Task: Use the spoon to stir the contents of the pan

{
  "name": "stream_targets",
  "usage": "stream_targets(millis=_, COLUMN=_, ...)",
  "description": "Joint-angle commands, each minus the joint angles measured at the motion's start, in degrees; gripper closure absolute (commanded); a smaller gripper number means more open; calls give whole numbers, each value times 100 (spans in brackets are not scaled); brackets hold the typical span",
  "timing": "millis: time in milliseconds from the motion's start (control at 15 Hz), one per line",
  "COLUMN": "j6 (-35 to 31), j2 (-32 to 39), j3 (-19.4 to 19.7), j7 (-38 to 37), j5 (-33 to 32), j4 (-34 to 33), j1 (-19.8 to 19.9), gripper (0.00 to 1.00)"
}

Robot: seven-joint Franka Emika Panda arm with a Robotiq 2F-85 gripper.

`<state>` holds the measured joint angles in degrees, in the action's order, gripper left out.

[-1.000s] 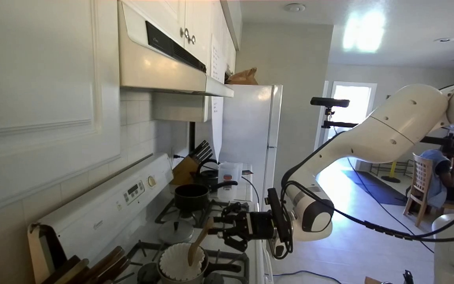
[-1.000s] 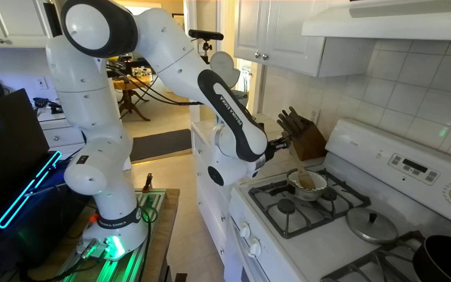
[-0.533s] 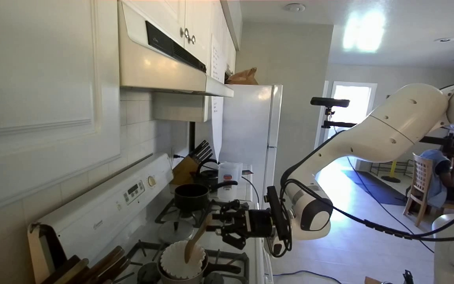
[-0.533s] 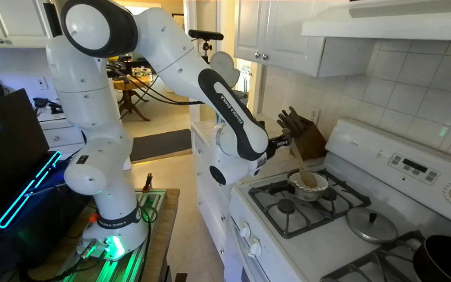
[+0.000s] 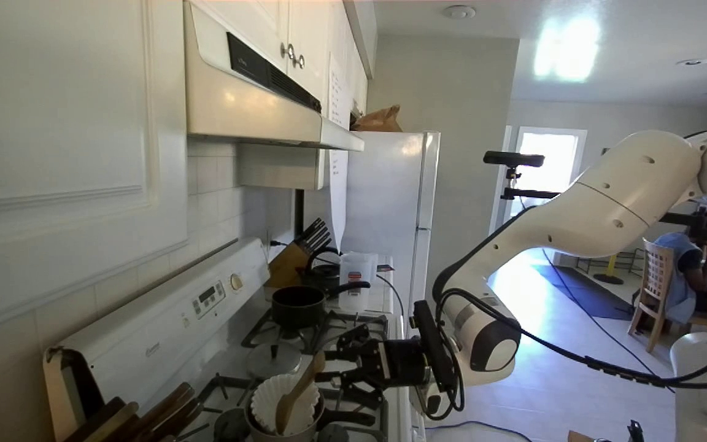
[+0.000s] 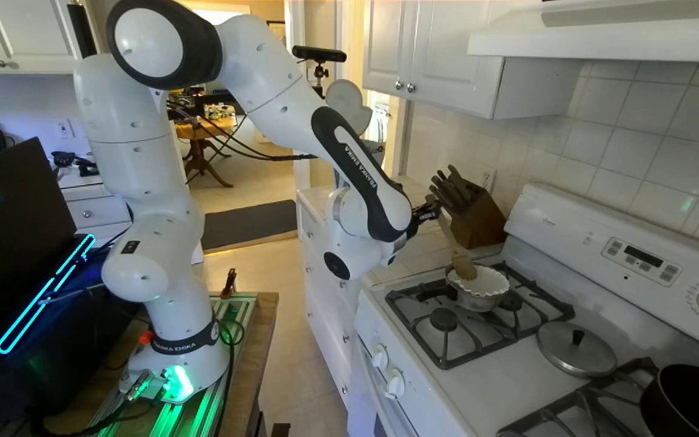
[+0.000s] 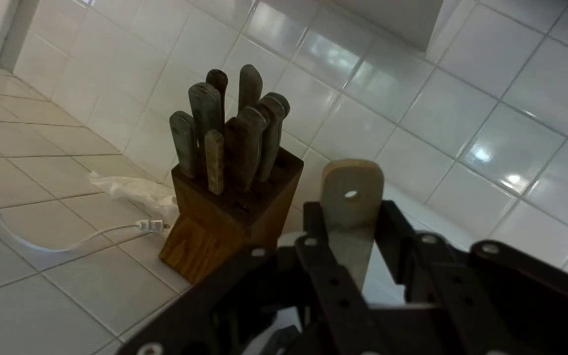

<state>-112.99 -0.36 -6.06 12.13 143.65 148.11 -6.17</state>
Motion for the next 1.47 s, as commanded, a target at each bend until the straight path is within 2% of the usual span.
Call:
stream_targets(millis=0, j6=127, j2=-275, j3=72, j7=-43, j5=-11, j4=325, j1=77, gripper=92)
stream_targets(millis=200, j6=104, j2=-308, j3=175, j7=13, j5=-12, j4=409, j1=179, gripper=92)
stream_targets(millis=467, j6=99, j2=-113, j3=273, j7=74, j5=-13, j4=196, j1=286, gripper=92)
stream_targets(millis=933, j6=57, j2=83, j3=58, j7=105, j5=-14, j4=-111, j1=81, gripper=92)
stream_targets(millis=1067, j6=101, j2=-63, j3=72, j7=156, j5=-13, j4=159, j1=94, gripper=92)
stream_targets(millis=1400, j6=178, j2=-463, j3=384, j7=463, j5=-13, j4=1052, j1=390, gripper=92)
